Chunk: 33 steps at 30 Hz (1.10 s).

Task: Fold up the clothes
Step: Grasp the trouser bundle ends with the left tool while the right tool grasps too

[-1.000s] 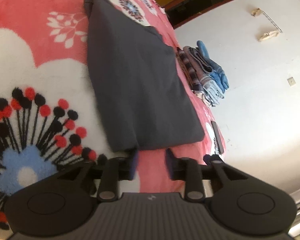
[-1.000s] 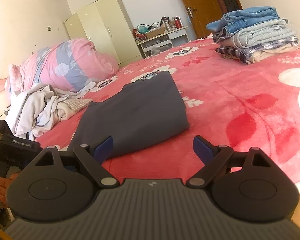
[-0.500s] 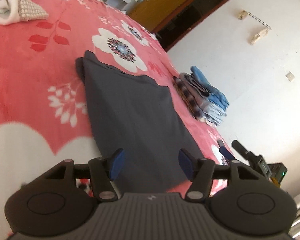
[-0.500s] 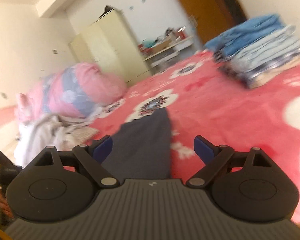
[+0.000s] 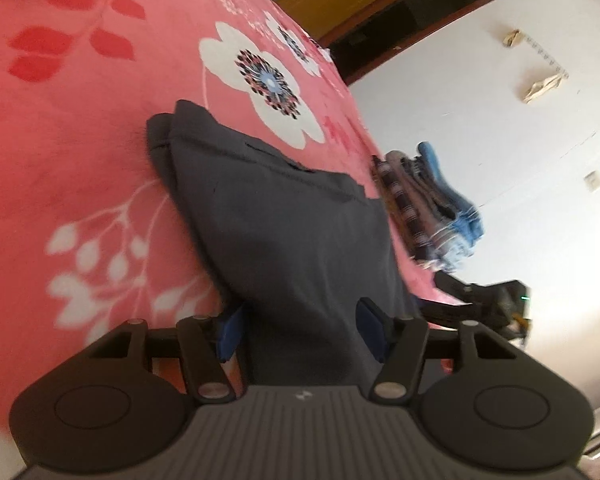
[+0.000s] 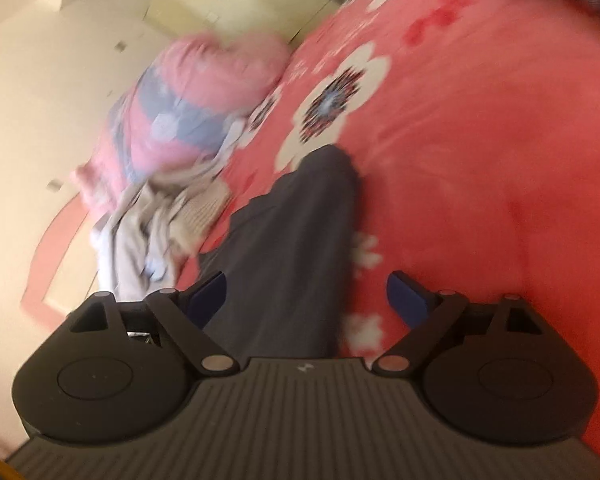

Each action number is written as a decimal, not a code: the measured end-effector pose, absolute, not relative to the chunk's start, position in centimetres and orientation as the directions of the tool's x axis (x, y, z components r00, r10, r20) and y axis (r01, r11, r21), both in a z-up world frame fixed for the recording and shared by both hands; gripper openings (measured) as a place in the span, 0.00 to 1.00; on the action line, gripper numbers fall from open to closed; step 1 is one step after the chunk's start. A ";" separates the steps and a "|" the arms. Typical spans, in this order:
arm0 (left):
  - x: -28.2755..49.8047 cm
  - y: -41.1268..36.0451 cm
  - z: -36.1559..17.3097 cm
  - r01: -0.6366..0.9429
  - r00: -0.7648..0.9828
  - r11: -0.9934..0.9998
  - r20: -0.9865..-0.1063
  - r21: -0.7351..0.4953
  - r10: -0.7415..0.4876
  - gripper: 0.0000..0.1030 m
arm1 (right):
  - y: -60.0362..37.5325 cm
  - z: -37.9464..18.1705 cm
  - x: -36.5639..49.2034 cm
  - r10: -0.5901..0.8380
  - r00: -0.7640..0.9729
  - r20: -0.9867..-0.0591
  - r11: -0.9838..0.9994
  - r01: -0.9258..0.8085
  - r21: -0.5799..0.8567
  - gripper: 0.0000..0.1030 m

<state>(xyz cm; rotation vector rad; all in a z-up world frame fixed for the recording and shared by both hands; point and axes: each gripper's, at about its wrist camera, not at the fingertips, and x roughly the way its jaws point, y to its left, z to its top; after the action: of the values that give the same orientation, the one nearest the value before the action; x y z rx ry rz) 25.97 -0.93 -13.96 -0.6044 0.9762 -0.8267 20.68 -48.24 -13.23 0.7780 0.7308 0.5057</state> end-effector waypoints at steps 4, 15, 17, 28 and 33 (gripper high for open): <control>27.5 -0.2 -14.6 0.296 0.284 0.497 -0.421 -0.816 -0.861 0.56 | -47.0 -13.6 24.5 0.731 0.572 -0.371 0.556 -0.185 0.810 0.78; 28.5 1.8 -14.4 0.268 0.339 0.531 -0.438 -0.804 -0.833 0.64 | -47.4 -13.6 26.8 0.821 0.480 -0.308 0.451 -0.214 0.866 0.76; 29.3 0.7 -14.4 0.291 0.337 0.536 -0.440 -0.792 -0.833 0.64 | -47.2 -13.9 27.0 0.828 0.469 -0.309 0.453 -0.231 0.861 0.76; 32.5 -2.7 -15.1 0.362 0.302 0.510 -0.420 -0.780 -0.856 0.47 | -43.2 -14.1 32.1 0.887 0.373 -0.273 0.404 -0.338 0.850 0.65; 32.9 -2.2 -16.1 0.332 0.302 0.468 -0.378 -0.819 -0.875 0.20 | -42.5 -14.8 32.5 0.887 0.383 -0.259 0.397 -0.343 0.851 0.30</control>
<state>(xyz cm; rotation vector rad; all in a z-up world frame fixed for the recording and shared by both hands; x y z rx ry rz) 32.89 -2.21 -16.06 -0.6947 0.9391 -0.8917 32.51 -42.48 -14.76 0.7957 0.8170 0.8992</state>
